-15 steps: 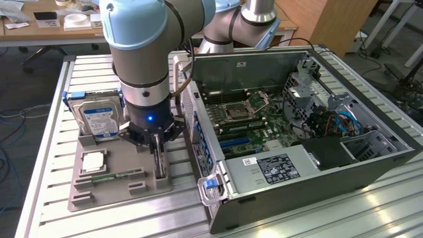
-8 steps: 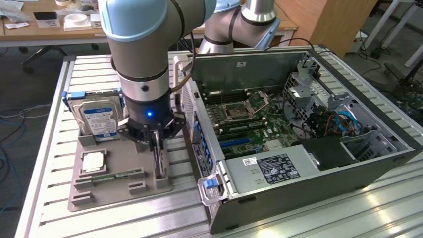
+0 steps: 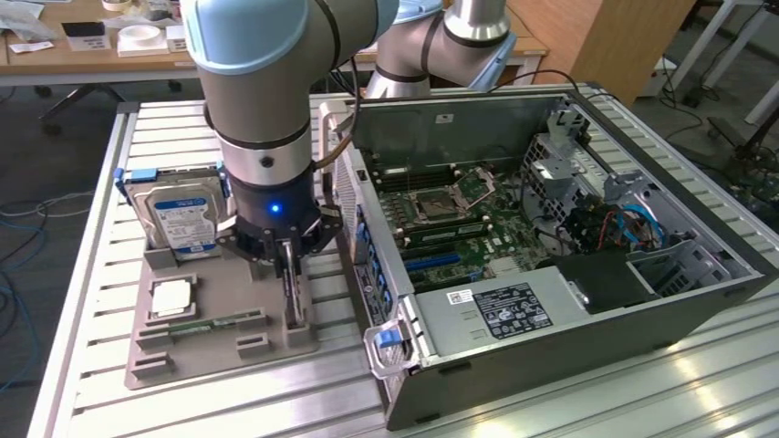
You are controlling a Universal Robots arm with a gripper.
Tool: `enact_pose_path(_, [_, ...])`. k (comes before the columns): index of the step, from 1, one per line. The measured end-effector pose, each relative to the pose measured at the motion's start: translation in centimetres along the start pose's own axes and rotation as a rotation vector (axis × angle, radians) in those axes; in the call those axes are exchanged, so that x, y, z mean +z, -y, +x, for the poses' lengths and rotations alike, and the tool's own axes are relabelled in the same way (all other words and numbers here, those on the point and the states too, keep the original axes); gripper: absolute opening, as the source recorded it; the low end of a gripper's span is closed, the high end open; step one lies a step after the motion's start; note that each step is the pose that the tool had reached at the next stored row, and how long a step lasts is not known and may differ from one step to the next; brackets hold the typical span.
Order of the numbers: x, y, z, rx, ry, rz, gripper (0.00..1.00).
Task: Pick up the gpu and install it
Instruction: 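Pick up the gpu and move the gpu toward the slot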
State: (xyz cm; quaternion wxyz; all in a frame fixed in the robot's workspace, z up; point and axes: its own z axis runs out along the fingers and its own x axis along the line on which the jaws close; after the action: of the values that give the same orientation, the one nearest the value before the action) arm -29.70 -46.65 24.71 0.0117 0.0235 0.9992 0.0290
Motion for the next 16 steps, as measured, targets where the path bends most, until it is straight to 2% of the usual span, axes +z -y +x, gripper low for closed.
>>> enact_pose_path(8, [-1.02,-0.07,-0.03,0.000,0.0002,-0.0003,0.27])
enact_pose_path(16, [-1.06,-0.07,-0.03,0.000,0.0003,-0.0003,0.27])
